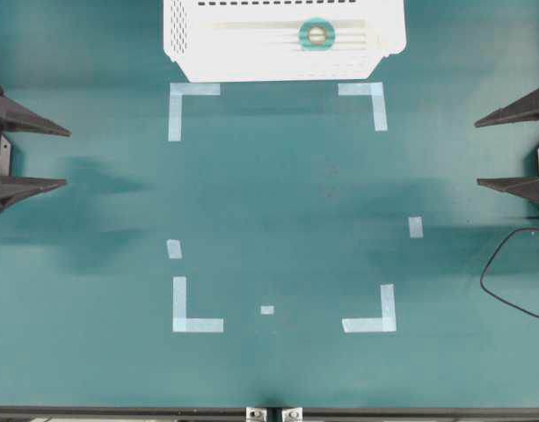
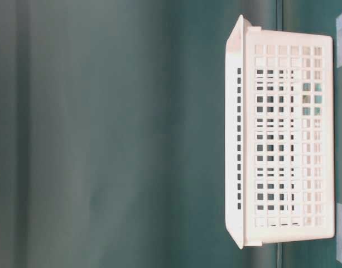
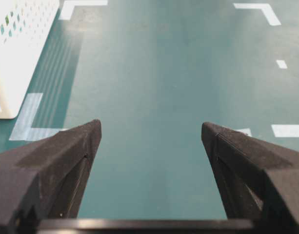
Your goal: Put the tape into the white basket.
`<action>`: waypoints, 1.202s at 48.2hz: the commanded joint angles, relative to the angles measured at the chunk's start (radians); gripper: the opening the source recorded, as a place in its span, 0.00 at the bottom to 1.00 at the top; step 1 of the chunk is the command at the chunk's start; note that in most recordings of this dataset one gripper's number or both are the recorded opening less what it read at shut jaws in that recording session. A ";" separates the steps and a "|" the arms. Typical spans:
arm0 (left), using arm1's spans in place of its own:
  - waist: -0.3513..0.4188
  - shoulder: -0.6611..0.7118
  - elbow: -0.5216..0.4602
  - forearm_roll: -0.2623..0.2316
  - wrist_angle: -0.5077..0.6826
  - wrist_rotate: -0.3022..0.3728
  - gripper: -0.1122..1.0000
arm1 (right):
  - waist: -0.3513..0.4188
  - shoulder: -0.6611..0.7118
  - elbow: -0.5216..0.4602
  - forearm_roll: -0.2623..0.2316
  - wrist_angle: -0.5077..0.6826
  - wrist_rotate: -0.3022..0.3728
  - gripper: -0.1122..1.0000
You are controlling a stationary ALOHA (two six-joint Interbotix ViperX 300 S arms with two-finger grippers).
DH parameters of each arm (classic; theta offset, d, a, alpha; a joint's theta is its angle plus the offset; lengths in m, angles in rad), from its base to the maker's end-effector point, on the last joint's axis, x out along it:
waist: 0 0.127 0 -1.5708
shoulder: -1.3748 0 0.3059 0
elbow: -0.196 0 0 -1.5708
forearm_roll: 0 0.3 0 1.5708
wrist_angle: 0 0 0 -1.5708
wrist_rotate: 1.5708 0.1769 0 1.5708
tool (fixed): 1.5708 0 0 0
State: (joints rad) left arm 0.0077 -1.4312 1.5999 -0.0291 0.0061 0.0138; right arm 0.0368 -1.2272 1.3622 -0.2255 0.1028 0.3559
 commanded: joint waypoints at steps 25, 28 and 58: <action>0.002 0.008 -0.015 0.003 -0.003 0.000 0.45 | 0.003 0.006 0.075 -0.012 -0.006 -0.008 0.94; 0.002 0.008 -0.015 0.002 -0.005 0.000 0.45 | 0.003 0.006 0.089 -0.017 -0.006 -0.008 0.94; 0.002 0.008 -0.015 0.002 -0.003 0.000 0.45 | 0.002 0.031 0.167 -0.018 -0.132 0.002 0.94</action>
State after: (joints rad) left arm 0.0077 -1.4312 1.5999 -0.0276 0.0061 0.0138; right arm 0.0383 -1.2103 1.5248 -0.2408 0.0107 0.3559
